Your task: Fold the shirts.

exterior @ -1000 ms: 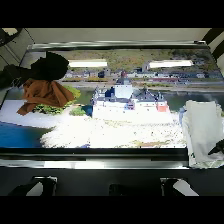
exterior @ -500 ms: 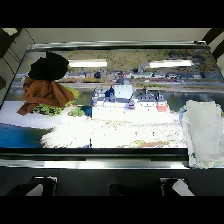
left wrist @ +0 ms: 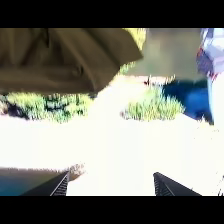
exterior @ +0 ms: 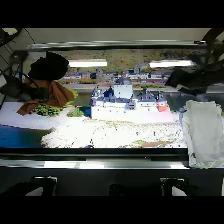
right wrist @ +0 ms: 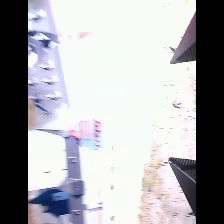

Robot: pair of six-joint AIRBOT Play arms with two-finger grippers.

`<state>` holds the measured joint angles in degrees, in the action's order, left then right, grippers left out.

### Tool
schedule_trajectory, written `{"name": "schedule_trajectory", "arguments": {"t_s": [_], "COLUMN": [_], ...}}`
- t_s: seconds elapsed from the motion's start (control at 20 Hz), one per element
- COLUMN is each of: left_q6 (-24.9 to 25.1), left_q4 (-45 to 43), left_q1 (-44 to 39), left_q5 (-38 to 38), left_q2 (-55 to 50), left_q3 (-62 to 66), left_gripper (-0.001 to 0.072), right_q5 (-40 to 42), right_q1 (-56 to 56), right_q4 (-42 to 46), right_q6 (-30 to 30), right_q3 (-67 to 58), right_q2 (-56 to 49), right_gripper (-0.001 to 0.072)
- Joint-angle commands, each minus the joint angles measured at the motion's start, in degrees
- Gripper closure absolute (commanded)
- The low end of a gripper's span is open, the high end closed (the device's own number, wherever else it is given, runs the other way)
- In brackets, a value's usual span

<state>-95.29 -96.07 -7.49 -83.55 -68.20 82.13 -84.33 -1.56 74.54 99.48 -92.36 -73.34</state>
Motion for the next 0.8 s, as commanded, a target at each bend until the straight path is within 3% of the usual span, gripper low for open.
{"name": "schedule_trajectory", "arguments": {"t_s": [0.0,0.75], "left_q6": [-5.5,-5.1], "left_q4": [-1.2,-1.2], "left_q1": [-2.4,-3.4], "left_q5": [2.3,4.8], "left_q2": [6.5,9.3], "left_q3": [-17.5,-20.7], "left_gripper": [0.0078,0.0086], "right_q5": [-5.7,-3.8], "right_q1": [11.2,15.3], "right_q4": [2.6,4.1], "right_q6": [3.0,3.0], "right_q3": [8.1,9.3], "right_q2": [-2.5,-2.4], "right_gripper": [0.0032,0.0017]}}
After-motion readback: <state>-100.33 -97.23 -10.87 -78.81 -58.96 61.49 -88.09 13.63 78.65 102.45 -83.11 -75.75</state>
